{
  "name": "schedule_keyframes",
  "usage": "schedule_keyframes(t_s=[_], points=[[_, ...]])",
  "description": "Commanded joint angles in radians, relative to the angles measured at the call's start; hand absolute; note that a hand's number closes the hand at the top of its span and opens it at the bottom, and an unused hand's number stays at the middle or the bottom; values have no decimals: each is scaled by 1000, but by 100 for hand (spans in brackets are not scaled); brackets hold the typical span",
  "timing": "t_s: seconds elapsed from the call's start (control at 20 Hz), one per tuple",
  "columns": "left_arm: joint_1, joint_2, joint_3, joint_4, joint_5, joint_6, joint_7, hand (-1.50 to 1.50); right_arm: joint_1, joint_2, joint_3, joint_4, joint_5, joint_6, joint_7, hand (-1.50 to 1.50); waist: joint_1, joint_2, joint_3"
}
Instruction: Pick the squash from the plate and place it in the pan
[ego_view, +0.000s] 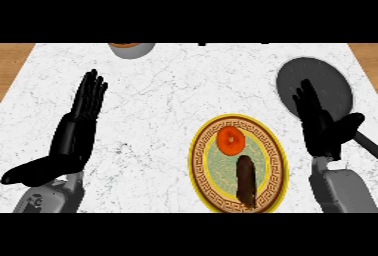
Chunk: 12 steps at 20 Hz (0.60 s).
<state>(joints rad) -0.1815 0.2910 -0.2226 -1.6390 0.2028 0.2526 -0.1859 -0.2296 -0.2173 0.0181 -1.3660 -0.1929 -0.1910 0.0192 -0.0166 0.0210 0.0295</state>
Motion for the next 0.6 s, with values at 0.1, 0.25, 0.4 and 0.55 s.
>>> schedule_keyframes(t_s=[0.1, 0.25, 0.4, 0.55], points=[[61, -33, -67, 43, -48, 1, 11, 0, -9, 43, 30, -126, 32, -16, -110, 150, 12, -23, -30], [97, -45, -71, 102, -48, 5, 10, 0, -72, 31, 41, -257, 48, -9, -167, 150, 3, -26, -31], [147, -37, -50, 80, 19, -36, 31, 0, 223, 74, 46, -275, 244, -297, -147, -150, -24, -32, -32], [113, -62, -70, 86, -1, -37, 60, 0, 432, 51, 153, -474, 280, -228, -191, -150, -9, -26, -30]])
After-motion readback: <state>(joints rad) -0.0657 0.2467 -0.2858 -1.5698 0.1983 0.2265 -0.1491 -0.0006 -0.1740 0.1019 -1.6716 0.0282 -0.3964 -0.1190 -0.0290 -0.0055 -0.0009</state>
